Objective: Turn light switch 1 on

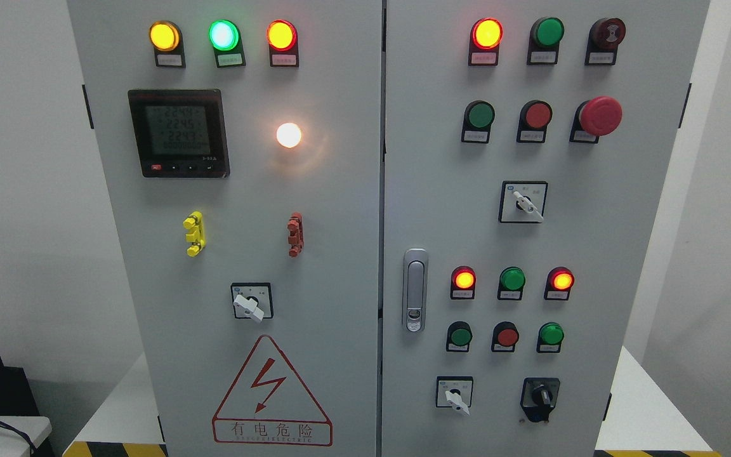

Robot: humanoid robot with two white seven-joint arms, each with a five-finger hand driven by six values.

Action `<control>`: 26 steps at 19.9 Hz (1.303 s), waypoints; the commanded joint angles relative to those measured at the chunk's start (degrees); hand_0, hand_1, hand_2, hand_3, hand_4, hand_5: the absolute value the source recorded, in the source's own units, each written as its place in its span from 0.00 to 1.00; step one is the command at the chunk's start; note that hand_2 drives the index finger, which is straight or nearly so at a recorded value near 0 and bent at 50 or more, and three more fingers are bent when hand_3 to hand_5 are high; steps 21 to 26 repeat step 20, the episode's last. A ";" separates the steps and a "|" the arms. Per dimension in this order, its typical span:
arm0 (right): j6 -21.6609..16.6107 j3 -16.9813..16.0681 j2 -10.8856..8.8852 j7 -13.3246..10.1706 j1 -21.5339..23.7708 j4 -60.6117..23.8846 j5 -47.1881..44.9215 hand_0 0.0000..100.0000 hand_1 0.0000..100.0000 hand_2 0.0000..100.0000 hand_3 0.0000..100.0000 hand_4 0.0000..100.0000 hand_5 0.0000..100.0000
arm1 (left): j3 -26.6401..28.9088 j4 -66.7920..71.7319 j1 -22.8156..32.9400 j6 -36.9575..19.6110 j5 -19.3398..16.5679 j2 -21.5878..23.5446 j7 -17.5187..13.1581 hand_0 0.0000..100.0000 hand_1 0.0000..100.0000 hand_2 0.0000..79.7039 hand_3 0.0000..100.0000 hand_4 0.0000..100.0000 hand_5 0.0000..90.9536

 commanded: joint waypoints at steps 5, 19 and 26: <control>-0.05 0.00 0.00 -0.04 0.00 0.00 -0.97 0.12 0.39 0.00 0.00 0.00 0.00 | -18.42 30.83 -6.74 11.40 -0.08 -2.64 -1.59 0.54 0.01 0.00 0.00 0.03 0.00; 0.03 0.00 0.00 -0.04 0.00 0.00 -0.97 0.12 0.39 0.00 0.00 0.00 0.00 | -20.20 30.57 -9.91 18.81 -0.34 -4.49 -1.50 0.45 0.00 0.00 0.00 0.00 0.00; -0.05 0.00 0.00 -0.04 0.00 0.00 -0.97 0.12 0.39 0.00 0.00 0.00 0.00 | -20.20 30.57 -9.92 18.81 -0.25 -4.40 -1.50 0.45 0.00 0.00 0.00 0.00 0.00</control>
